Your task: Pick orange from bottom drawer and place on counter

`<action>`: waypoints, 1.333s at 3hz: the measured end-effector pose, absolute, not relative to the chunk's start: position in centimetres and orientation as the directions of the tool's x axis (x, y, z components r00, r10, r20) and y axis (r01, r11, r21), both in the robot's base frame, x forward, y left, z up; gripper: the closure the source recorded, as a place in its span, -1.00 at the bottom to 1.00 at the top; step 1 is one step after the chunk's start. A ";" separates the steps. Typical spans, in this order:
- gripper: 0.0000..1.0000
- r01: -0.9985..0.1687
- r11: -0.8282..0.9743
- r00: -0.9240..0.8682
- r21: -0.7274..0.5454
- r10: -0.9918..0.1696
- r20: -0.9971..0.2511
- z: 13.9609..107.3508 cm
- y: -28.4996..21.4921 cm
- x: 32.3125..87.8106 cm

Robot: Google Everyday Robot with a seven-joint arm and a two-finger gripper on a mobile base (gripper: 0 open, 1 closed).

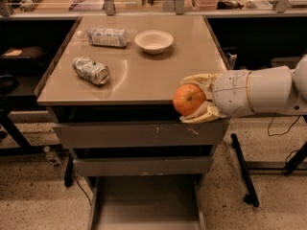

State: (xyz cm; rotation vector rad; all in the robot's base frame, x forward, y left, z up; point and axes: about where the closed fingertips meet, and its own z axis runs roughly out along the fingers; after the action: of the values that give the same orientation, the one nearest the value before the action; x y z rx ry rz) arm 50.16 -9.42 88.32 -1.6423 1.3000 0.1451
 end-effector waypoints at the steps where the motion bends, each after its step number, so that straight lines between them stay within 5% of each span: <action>1: 1.00 -0.768 0.102 0.411 -0.632 -0.679 -0.608 90.0 -10.0 53.7; 4: 1.00 -0.763 0.299 0.248 -0.574 -0.684 -0.686 93.8 -12.8 71.5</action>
Offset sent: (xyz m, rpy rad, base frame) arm 0.2110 -0.0335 0.0952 0.0953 -0.0592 -0.1690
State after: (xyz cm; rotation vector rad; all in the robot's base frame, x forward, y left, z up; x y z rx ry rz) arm 71.47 -12.81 93.77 -1.4136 1.4647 0.0899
